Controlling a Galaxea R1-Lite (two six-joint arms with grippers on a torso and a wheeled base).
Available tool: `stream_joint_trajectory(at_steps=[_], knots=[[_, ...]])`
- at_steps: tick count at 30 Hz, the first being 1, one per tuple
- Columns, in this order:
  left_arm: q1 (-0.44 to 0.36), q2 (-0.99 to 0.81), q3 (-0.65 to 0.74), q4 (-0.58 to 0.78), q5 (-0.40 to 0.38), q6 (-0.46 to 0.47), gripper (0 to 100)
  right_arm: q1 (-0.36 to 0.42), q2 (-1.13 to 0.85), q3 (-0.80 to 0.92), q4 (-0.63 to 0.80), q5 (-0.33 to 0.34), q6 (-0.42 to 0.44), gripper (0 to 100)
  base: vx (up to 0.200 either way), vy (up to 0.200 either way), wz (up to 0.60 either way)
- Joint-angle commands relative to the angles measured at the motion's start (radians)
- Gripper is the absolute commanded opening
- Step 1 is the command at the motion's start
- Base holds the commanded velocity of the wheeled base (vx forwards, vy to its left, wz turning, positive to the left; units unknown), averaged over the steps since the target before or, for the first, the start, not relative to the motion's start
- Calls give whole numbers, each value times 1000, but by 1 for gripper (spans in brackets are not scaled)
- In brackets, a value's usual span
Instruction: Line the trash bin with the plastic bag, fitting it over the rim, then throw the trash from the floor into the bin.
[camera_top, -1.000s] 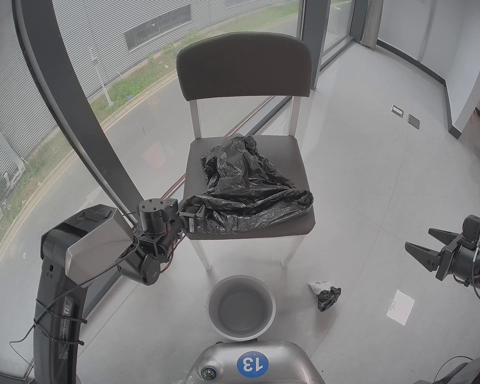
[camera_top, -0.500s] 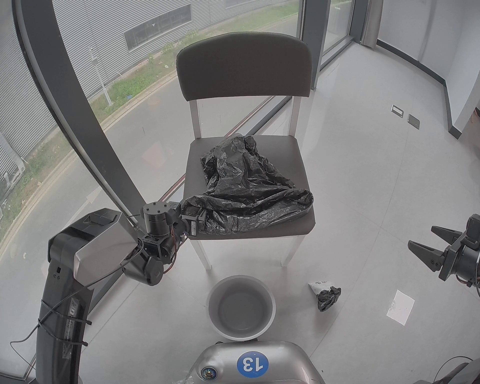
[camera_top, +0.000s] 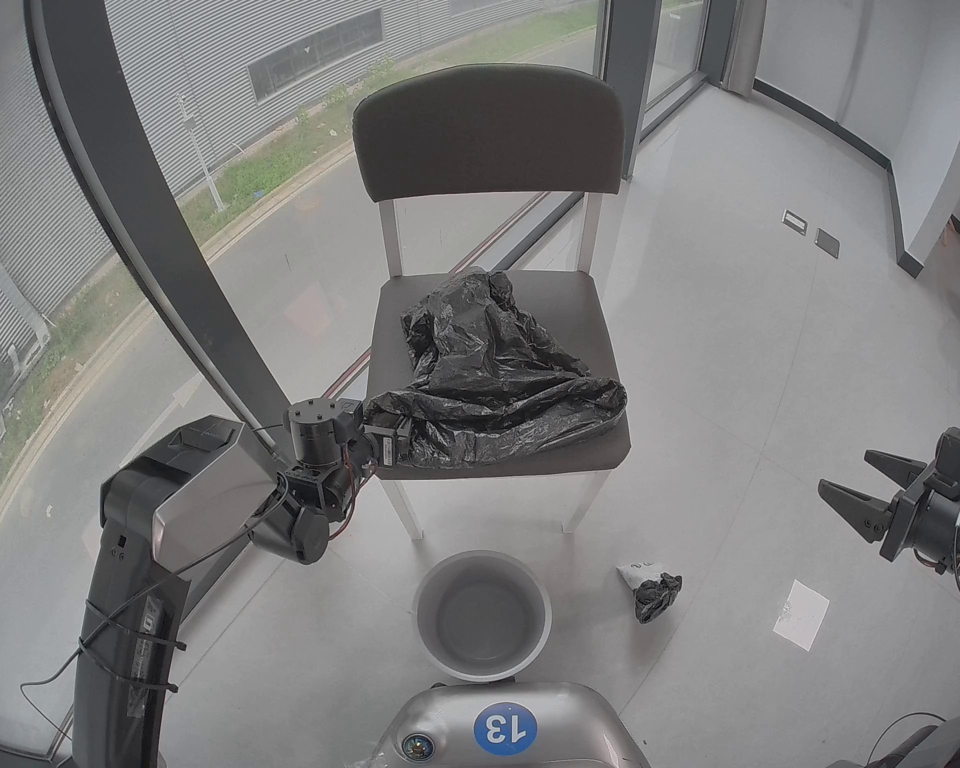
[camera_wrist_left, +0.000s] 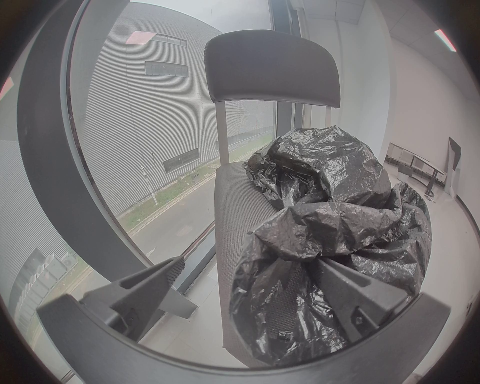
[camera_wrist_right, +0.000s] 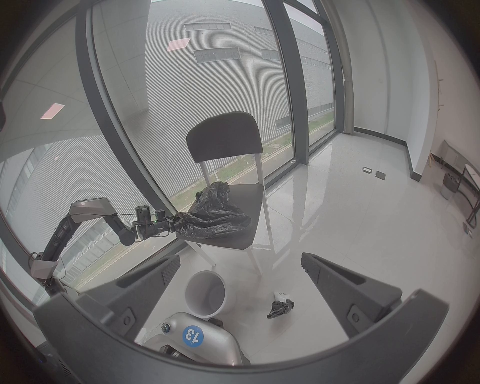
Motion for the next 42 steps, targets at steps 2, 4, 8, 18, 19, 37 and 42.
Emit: stream_joint_trajectory(at_steps=[2, 4, 8, 18, 19, 37, 42], knots=[[0, 6, -7, 0, 0, 1, 0, 0, -9, 1, 0, 1, 0, 100, 0, 0, 0], [0, 6, -7, 0, 0, 1, 0, 0, -7, 1, 0, 1, 0, 100, 0, 0, 0], [0, 3, 1, 2, 3, 1, 0, 0, -6, 1, 0, 1, 0, 100, 0, 0, 0], [1, -27, 82, -32, 3, 0, 0, -8, 68, -14, -7, 1, 1, 100, 0, 0, 0], [1, -35, 99, -43, 3, 0, 0, -11, 97, -22, -12, 2, 4, 100, 0, 0, 0], [-22, -103, 168, -72, -1, -8, 0, -3, 734, -481, -138, -1, 89, 100, 0, 0, 0], [-37, -126, 188, -72, -3, -13, 0, 12, 823, -639, -84, -2, 86, 100, 0, 0, 0]])
